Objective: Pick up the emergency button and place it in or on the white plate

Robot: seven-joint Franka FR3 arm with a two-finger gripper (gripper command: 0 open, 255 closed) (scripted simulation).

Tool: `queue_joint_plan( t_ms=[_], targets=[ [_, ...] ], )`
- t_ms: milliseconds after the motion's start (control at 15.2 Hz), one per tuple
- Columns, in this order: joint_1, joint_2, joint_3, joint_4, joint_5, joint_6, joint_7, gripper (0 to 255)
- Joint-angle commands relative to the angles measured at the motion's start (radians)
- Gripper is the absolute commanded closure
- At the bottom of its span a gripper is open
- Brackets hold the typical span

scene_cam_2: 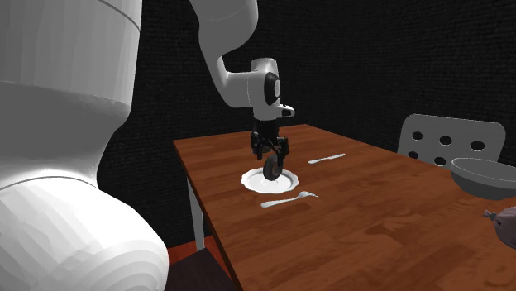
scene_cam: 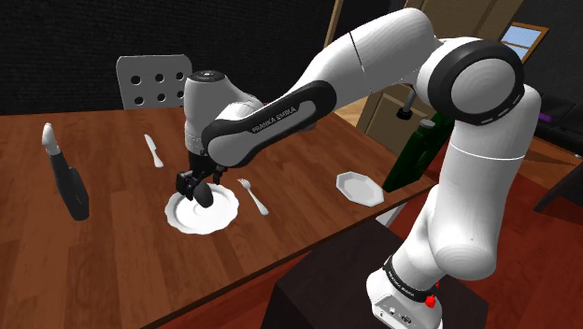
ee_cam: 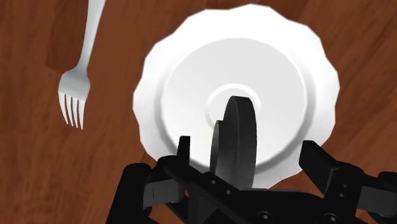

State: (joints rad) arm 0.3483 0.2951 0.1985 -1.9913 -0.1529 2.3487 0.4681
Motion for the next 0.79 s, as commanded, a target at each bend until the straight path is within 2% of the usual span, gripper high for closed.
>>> queue_joint_plan(
  t_ms=[0, 198, 726],
  targets=[
    [-0.002, -0.022, 0.003, 0.006, 0.008, -0.027, -0.005, 0],
    [-0.004, -0.077, 0.011, 0.030, 0.029, -0.105, -0.019, 0],
    [-0.004, -0.077, 0.011, 0.030, 0.029, -0.105, -0.019, 0]
  ],
)
